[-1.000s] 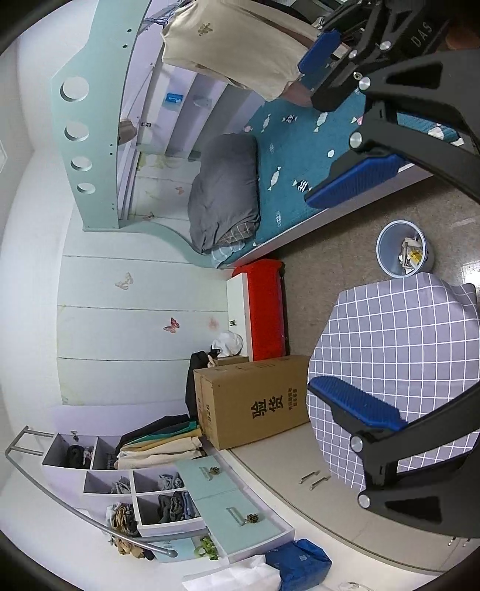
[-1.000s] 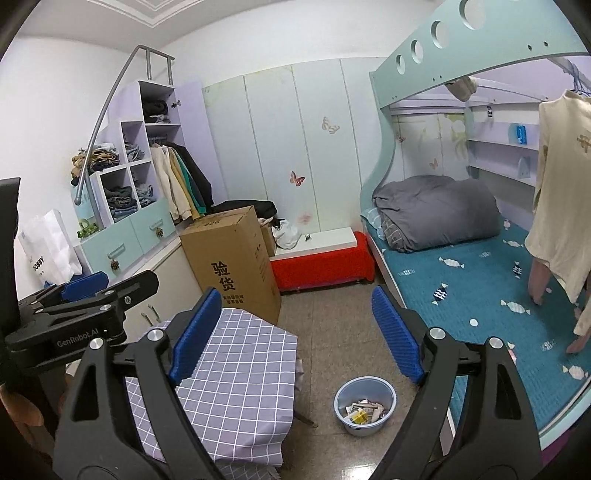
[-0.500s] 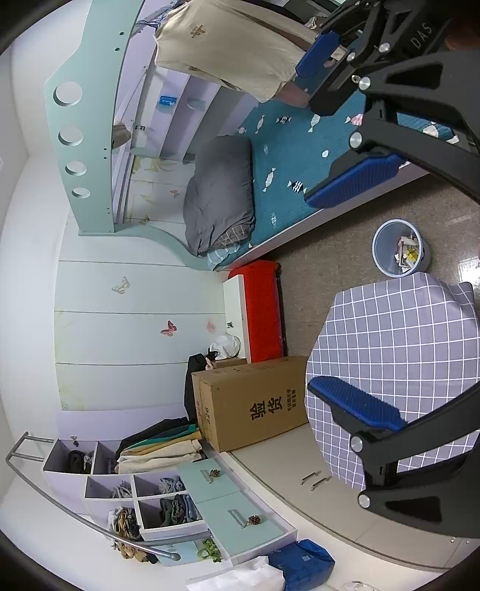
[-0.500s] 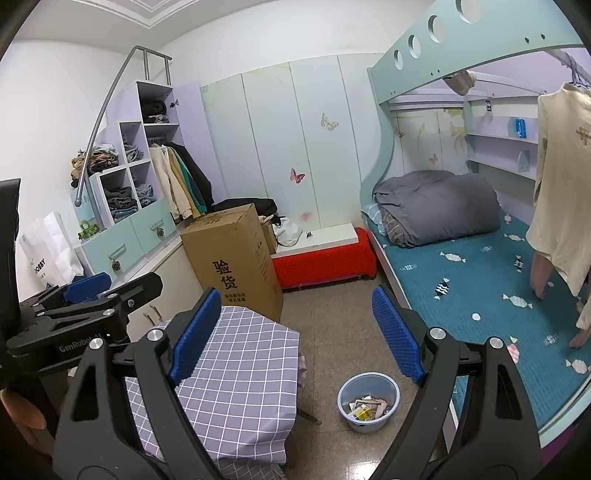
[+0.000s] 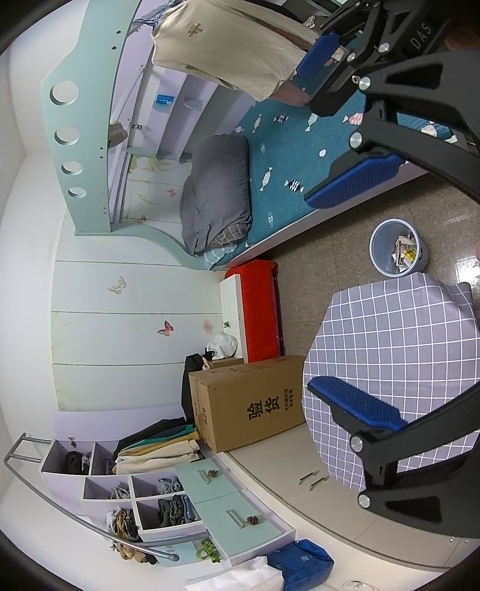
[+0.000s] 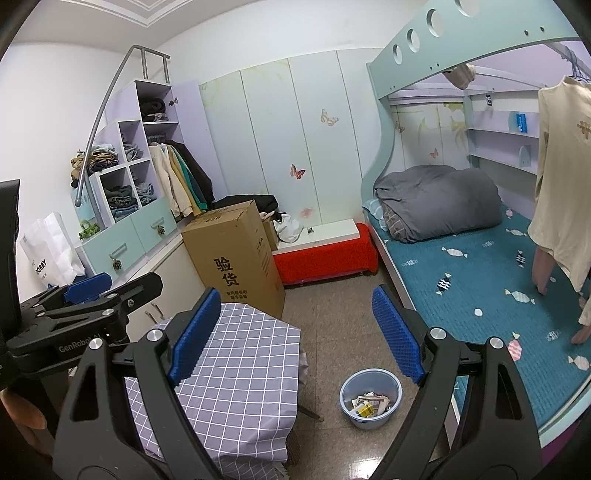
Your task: Collect trash
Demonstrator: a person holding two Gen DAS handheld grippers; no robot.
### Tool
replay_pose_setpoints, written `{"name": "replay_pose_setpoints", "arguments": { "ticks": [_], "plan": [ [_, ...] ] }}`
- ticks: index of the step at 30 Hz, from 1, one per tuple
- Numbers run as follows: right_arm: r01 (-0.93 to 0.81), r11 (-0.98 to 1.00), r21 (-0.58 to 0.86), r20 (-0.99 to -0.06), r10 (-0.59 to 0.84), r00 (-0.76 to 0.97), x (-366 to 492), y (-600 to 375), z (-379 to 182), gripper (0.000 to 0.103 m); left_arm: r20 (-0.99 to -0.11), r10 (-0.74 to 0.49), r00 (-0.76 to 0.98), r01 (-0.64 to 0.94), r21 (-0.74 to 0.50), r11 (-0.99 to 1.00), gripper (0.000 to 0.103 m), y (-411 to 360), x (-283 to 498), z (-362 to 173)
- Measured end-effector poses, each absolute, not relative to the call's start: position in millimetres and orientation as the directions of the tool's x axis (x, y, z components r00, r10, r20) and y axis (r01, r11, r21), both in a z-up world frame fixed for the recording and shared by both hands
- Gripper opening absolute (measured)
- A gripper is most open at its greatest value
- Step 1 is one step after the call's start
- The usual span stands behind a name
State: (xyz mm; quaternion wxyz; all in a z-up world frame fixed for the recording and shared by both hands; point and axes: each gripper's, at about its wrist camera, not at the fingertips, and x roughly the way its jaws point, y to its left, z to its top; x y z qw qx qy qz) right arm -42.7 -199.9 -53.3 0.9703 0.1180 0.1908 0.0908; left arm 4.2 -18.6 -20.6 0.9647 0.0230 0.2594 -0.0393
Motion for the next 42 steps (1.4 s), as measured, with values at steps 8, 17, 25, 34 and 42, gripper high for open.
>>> {"name": "replay_pose_setpoints", "arguments": {
  "ticks": [8, 17, 25, 34, 42],
  "plan": [
    [-0.132, 0.955, 0.265, -0.351, 0.223, 0.91, -41, -200, -53, 0.083, -0.51, -0.059, 0.858, 0.086, 0.029, 0.996, 0.09, -16, 7, -23],
    [-0.134, 0.954, 0.268, -0.354, 0.227, 0.907, -39, -194, -55, 0.083, -0.51, -0.058, 0.858, 0.085, 0.031, 0.996, 0.09, -14, 8, -23],
    [-0.134, 0.955, 0.266, -0.357, 0.227, 0.906, -36, -186, -57, 0.083, -0.51, -0.057, 0.858, 0.084, 0.03, 0.996, 0.09, -15, 8, -23],
    [-0.135, 0.954, 0.267, -0.358, 0.229, 0.905, -36, -183, -58, 0.083, -0.511, -0.051, 0.858, 0.082, 0.038, 0.996, 0.09, -11, 11, -24],
    [-0.136, 0.955, 0.265, -0.363, 0.23, 0.903, -32, -183, -59, 0.083, -0.513, -0.052, 0.857, 0.083, 0.036, 0.996, 0.09, -11, 13, -26]
  ]
}}
